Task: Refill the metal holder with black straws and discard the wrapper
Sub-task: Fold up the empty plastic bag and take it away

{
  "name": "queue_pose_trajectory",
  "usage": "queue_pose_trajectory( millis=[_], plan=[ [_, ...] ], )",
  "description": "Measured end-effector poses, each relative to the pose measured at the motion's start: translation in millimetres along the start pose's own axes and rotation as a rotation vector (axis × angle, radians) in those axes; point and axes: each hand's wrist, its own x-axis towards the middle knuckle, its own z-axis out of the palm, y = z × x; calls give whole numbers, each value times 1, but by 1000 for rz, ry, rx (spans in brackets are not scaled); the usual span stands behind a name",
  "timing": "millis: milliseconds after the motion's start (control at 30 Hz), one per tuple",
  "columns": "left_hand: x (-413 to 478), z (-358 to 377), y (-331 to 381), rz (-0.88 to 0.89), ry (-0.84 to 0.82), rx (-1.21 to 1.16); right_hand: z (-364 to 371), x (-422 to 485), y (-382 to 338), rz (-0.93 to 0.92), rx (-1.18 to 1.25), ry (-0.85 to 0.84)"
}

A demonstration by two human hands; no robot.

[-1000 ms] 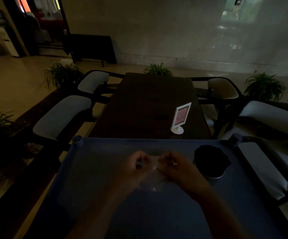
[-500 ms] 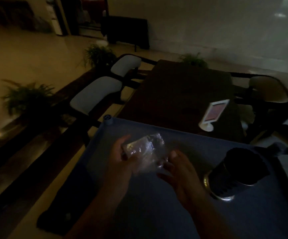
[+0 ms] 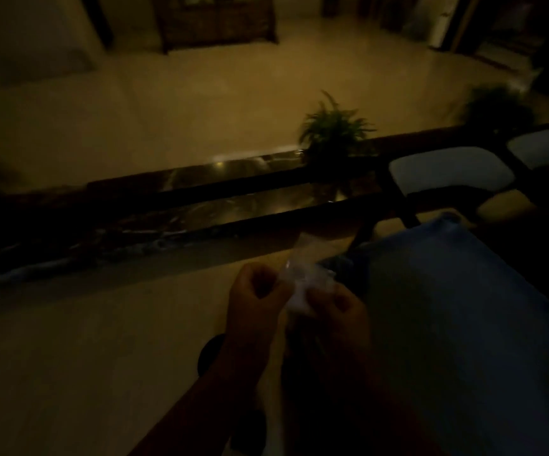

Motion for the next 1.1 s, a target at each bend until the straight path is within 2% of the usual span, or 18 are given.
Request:
queue_pose_trajectory(
  millis=[100,200,267,333,567,800,1100],
  plan=[
    [2,-68,-9,-137,98,-66,41,11,21,-67,-334,-80],
    [9,-129,-25,-256,21,-81,75,25,47,-34,-508,-191],
    [19,-166,-39,-272,-13,10,94,39,72,25,-562,-235],
    [31,-202,-59,-320,23,77,111,52,99,110,-557,-255],
    [81,-262,-138,-594,94,16,131,111,196,289,-566,-140],
    [145,-272,-293,-688,251,67,94,208,326,401,-650,-19],
    [188,-297,-521,-795,357,0,1,319,515,522,-658,-20]
  ],
)
